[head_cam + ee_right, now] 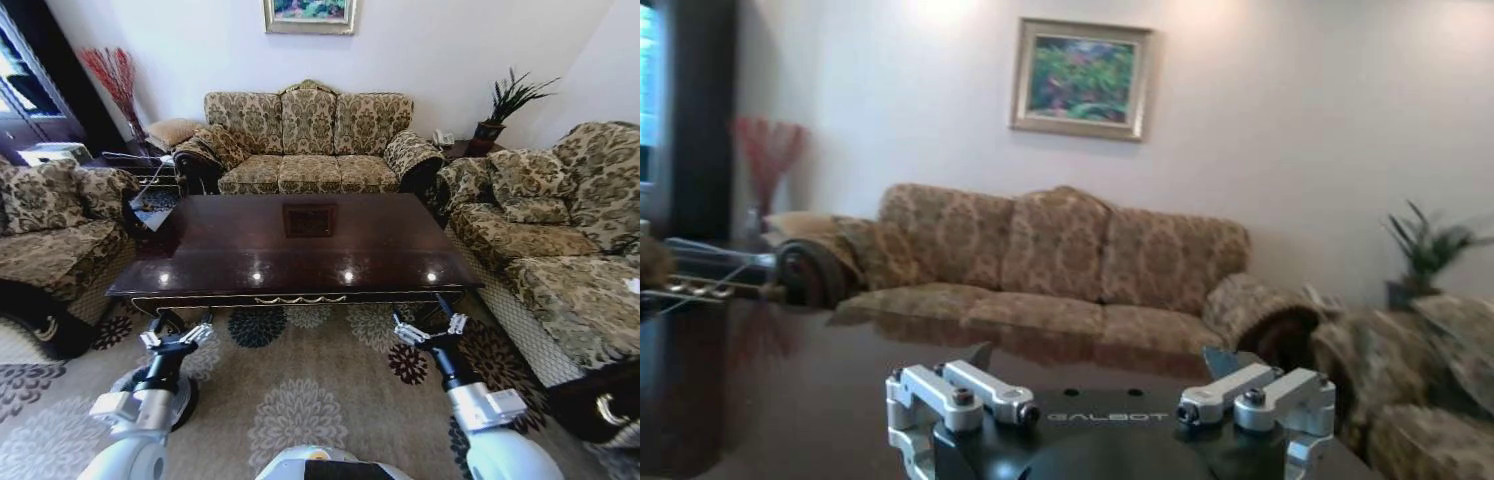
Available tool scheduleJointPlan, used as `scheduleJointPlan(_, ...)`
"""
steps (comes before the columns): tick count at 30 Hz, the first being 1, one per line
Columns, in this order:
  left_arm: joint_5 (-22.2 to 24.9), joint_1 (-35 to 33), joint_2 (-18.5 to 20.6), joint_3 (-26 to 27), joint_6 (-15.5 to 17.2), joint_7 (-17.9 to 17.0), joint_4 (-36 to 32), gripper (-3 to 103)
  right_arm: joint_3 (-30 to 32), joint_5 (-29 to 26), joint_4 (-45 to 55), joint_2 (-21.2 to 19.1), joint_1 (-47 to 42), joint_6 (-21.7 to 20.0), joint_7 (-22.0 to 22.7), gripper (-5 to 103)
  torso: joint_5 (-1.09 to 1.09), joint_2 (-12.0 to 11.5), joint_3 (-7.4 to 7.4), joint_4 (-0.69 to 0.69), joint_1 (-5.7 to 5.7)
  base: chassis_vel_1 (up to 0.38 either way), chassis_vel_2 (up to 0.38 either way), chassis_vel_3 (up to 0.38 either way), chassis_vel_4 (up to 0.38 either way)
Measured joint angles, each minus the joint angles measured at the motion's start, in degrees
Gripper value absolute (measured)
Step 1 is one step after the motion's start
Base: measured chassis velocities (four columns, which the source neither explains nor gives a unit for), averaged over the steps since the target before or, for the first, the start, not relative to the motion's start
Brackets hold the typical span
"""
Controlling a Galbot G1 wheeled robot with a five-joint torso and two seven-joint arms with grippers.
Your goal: Move to the front of the table and place the trash on the table into the trash bin.
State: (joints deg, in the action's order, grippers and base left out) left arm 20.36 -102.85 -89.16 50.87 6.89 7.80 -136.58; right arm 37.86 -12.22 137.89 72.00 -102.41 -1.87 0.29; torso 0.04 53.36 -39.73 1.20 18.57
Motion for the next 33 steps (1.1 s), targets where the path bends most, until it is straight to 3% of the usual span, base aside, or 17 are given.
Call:
scheduleJointPlan(8,0.5,1.7,1.7,-1.2,0.7,-0.2,2.1,100,1.1,-1.4,1.4,3.3,0.5,-4.2,2.9,100,-0.07,0.0,0.0,0.02,0.0,0.0,0.0,0.0,0.0)
scheduleJointPlan(17,2.0,-0.7,1.1,0.4,-2.5,-0.5,-1.3,100,2.4,-1.2,4.3,6.3,-2.0,-2.8,3.4,100,-0.04,0.0,0.0,0.01,0.0,0.0,0.0,0.0,0.0)
scheduleJointPlan(22,2.3,1.2,1.6,0.4,-1.3,-1.1,-1.1,100,1.5,-1.0,4.0,6.6,-0.6,-3.4,3.2,100,-0.04,0.0,0.0,0.01,0.0,0.0,0.0,0.0,0.0)
scheduleJointPlan(26,2.1,2.5,1.8,-0.4,2.2,-1.3,-2.0,100,0.6,-1.4,3.8,6.5,0.5,-5.2,2.9,100,-0.04,0.0,-0.01,0.01,0.01,0.0,0.0,0.0,0.0)
scheduleJointPlan(33,1.0,1.7,1.2,-0.6,4.0,-1.7,-2.9,100,-0.2,-0.9,3.8,6.5,-0.1,-5.9,2.8,100,-0.04,0.0,0.0,0.01,0.0,0.0,0.0,0.0,0.0)
